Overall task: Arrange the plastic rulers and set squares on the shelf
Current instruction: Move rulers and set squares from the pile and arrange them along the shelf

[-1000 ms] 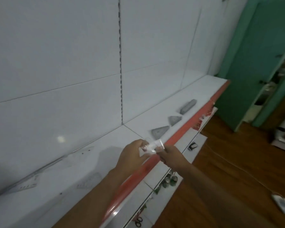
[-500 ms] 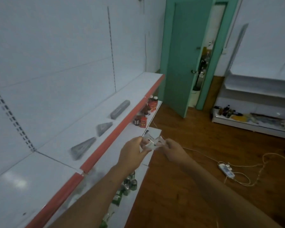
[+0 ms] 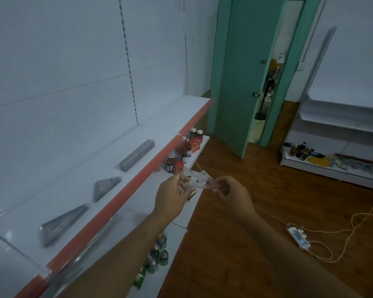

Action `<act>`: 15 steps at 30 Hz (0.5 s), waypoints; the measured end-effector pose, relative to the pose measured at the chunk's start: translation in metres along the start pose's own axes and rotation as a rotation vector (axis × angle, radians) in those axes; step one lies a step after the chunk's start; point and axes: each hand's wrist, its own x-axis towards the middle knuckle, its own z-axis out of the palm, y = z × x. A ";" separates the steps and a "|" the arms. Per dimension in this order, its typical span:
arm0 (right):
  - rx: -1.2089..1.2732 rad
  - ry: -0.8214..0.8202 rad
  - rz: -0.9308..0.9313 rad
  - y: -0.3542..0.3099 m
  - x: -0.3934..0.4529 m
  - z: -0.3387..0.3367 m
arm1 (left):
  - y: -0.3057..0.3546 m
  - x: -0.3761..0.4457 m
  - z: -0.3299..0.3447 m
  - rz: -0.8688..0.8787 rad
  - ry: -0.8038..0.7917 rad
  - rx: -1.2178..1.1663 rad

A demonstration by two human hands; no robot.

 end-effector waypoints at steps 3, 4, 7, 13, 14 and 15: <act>-0.037 0.029 -0.005 0.007 0.041 0.006 | -0.009 0.040 0.012 -0.001 -0.003 -0.001; -0.040 0.029 -0.003 0.008 0.055 0.008 | -0.011 0.053 0.015 -0.003 -0.011 -0.007; -0.047 -0.005 0.004 0.006 0.096 0.010 | -0.016 0.091 0.020 -0.004 -0.025 -0.027; -0.135 -0.075 -0.092 0.006 0.173 0.028 | -0.036 0.163 0.024 0.031 0.006 0.003; -0.167 -0.087 -0.120 0.008 0.184 0.032 | -0.039 0.169 0.025 0.000 0.000 -0.012; -0.200 -0.107 -0.152 0.010 0.195 0.036 | -0.042 0.175 0.025 -0.034 -0.005 -0.042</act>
